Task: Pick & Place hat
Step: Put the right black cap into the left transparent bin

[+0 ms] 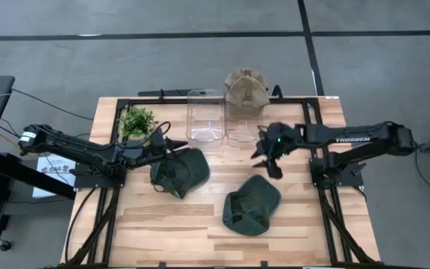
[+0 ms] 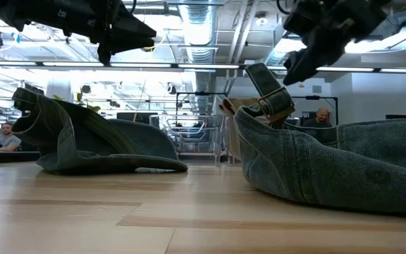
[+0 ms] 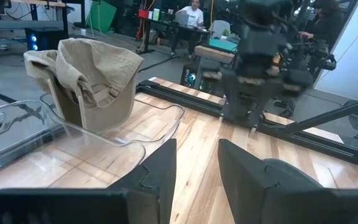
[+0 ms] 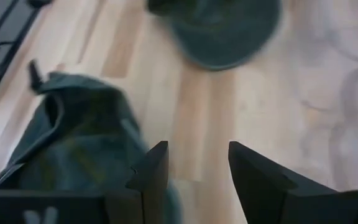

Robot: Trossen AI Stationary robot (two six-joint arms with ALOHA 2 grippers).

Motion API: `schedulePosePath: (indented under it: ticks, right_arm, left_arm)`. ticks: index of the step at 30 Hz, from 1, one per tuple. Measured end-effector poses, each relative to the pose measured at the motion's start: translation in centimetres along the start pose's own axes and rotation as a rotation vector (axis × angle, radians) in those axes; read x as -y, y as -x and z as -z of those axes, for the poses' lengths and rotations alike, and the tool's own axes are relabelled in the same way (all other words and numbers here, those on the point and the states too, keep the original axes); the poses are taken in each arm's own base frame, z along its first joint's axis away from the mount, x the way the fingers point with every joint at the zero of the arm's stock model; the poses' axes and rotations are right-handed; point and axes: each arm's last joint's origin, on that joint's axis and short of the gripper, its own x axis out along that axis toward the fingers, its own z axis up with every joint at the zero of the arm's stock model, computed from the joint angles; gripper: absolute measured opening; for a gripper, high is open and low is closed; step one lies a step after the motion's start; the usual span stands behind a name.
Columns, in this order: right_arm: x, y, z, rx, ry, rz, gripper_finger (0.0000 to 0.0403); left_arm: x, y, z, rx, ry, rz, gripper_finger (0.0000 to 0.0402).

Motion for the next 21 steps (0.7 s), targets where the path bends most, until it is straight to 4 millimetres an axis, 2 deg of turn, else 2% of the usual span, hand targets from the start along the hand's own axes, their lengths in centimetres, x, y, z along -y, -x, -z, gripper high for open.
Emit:
schedulePosePath:
  ticks: [5,11,21]
  right_arm:
    - [-2.1,-1.8,0.5,-0.02,0.069,-0.076,0.0149]
    - [-3.5,-3.8,0.8,-0.062,0.112,-0.133,0.0143]
    - [-3.6,-6.6,1.4,-0.123,0.115,-0.15,0.0138]
  left_arm:
    - [0.0,0.0,-0.1,0.005,0.003,0.001,0.0116]
    - [0.0,0.0,-0.1,0.011,0.006,0.003,0.0116]
    - [0.0,0.0,-0.1,0.011,0.006,0.003,0.0116]
